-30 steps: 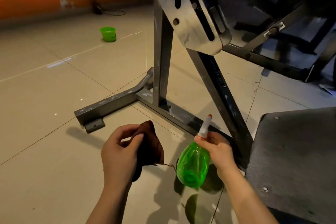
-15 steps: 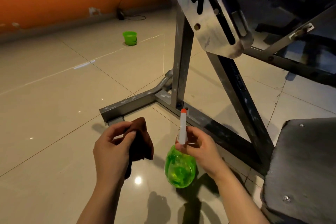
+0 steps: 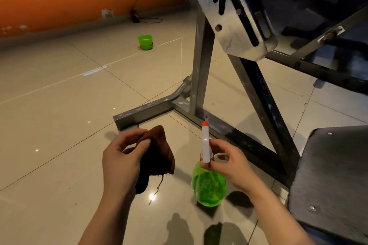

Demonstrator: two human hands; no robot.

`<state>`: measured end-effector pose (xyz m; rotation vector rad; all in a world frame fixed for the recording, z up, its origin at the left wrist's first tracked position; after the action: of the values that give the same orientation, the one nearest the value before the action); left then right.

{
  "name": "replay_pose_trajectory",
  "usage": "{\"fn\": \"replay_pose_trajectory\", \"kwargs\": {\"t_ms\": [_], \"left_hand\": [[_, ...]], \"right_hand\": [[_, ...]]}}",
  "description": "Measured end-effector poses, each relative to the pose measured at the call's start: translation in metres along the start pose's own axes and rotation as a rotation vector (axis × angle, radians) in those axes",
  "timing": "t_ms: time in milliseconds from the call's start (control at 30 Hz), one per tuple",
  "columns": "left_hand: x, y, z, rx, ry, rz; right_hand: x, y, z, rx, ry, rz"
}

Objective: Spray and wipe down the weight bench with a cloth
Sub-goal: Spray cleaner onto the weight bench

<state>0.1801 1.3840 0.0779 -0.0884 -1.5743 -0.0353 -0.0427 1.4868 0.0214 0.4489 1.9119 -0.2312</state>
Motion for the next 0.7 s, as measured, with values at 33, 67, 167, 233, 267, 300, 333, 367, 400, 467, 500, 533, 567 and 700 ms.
{"fn": "replay_pose_trajectory", "kwargs": {"t_ms": [33, 67, 167, 233, 267, 300, 333, 367, 400, 467, 500, 533, 567, 700], "left_hand": [[0.0, 0.0, 0.001, 0.0, 0.003, 0.0], [0.0, 0.001, 0.003, -0.003, 0.004, -0.001], [0.0, 0.004, 0.01, -0.032, 0.001, 0.0], [0.0, 0.007, 0.014, -0.054, -0.014, 0.001], [-0.001, 0.008, 0.015, -0.065, -0.022, 0.001], [0.0, 0.009, 0.016, -0.075, -0.027, 0.003], [0.0, 0.01, 0.017, -0.083, -0.031, 0.005], [-0.001, 0.011, 0.017, -0.087, -0.035, 0.006], [-0.002, 0.011, 0.018, -0.09, -0.042, 0.008], [-0.004, 0.011, 0.021, -0.099, -0.058, 0.016], [-0.005, 0.012, 0.023, -0.106, -0.061, 0.014], [-0.006, 0.013, 0.025, -0.113, -0.06, 0.014], [-0.007, 0.013, 0.028, -0.127, -0.061, 0.014], [-0.01, 0.015, 0.04, -0.174, -0.069, 0.012]], "right_hand": [[0.0, 0.002, -0.002, 0.006, -0.012, 0.011], [0.0, 0.004, -0.004, 0.005, -0.03, 0.023], [0.001, 0.011, -0.007, -0.005, -0.092, 0.054], [-0.001, 0.014, -0.009, 0.035, -0.069, 0.038], [-0.003, 0.015, -0.011, 0.071, -0.049, 0.022], [-0.005, 0.015, -0.013, 0.106, -0.039, 0.003], [-0.008, 0.016, -0.015, 0.134, -0.042, -0.02], [-0.01, 0.015, -0.017, 0.155, -0.051, -0.035], [-0.01, 0.014, -0.019, 0.171, -0.058, -0.034], [0.002, 0.012, -0.021, 0.229, -0.107, 0.052], [0.012, 0.014, -0.022, 0.282, -0.168, 0.13], [0.023, 0.016, -0.022, 0.342, -0.247, 0.214], [0.034, 0.019, -0.022, 0.405, -0.323, 0.299], [0.052, 0.033, -0.028, 0.556, -0.463, 0.468]]}}
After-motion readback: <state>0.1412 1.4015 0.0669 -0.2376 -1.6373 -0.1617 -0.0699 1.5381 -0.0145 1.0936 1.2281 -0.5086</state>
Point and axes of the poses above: each hand's wrist, its own y-axis away from the middle knuckle, its own z-axis out of the palm, x = y × z, the point moved 7 cm from there along -y, towards the middle knuckle, and after that the axes turned 3 degrees about x, right-handed, at the moved point
